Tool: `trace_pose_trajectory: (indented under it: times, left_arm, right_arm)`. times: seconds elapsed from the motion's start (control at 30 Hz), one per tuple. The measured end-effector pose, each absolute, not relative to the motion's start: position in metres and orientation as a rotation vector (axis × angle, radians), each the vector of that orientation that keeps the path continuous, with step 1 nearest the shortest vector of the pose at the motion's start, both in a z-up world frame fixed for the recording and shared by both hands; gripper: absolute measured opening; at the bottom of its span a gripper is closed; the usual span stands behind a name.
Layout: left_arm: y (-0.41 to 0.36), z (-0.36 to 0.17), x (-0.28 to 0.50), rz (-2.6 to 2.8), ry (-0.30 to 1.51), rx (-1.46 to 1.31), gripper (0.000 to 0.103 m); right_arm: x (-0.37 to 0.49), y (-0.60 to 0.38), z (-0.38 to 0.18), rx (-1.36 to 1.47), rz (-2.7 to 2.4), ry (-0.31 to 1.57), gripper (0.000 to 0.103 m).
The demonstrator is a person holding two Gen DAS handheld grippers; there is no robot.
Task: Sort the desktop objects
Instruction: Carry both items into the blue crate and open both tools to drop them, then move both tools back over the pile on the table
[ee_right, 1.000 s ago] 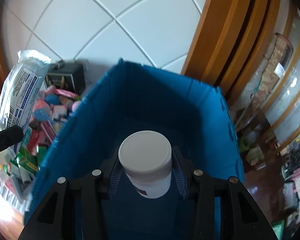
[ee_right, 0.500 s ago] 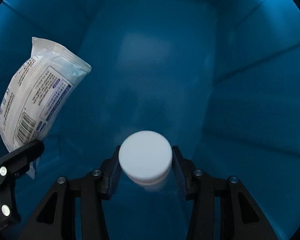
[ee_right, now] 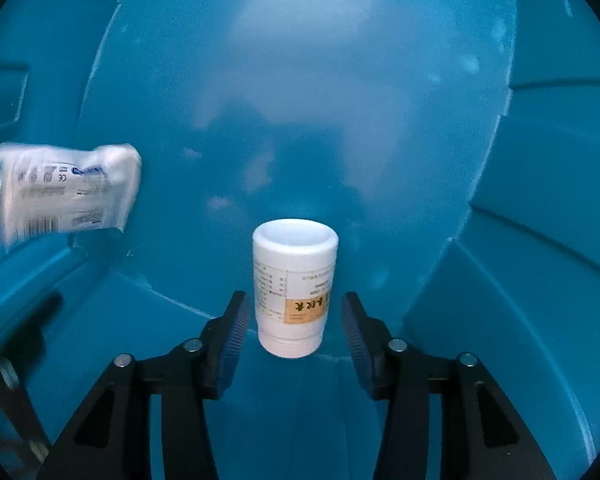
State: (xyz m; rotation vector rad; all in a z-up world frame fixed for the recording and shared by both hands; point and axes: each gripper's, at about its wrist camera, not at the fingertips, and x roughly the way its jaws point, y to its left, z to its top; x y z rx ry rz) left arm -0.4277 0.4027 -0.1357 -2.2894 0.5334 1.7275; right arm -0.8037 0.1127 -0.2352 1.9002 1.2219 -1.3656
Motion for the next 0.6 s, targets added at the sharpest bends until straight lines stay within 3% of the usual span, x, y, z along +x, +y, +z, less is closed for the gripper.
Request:
trace_pose_trajectory:
  times: [0.07, 0.13, 0.2, 0.4, 0.6]
  left_arm:
    - [0.406, -0.131, -0.422, 1.752, 0.58, -2.262, 0.094]
    - [0.397, -0.125, -0.425, 1.782, 0.572, -2.24, 0.094]
    - [0.393, -0.113, -0.427, 1.829, 0.538, -2.21, 0.094]
    - [0.386, -0.051, -0.452, 2.021, 0.348, -2.08, 0.094]
    - [0.348, 0.067, -0.429, 2.283, 0.209, -1.718, 0.094]
  right_arm:
    - [-0.8, 0.113, -0.233, 1.887, -1.361, 1.23, 0.087]
    - [-0.802, 0.116, -0.23, 1.874, -1.377, 1.25, 0.088]
    - [-0.799, 0.109, -0.224, 1.895, -1.397, 1.235, 0.097]
    - [-0.789, 0.09, -0.164, 1.779, -1.515, 1.203, 0.098]
    - [-0.8, 0.074, -0.056, 1.5, -1.656, 1.072, 0.103]
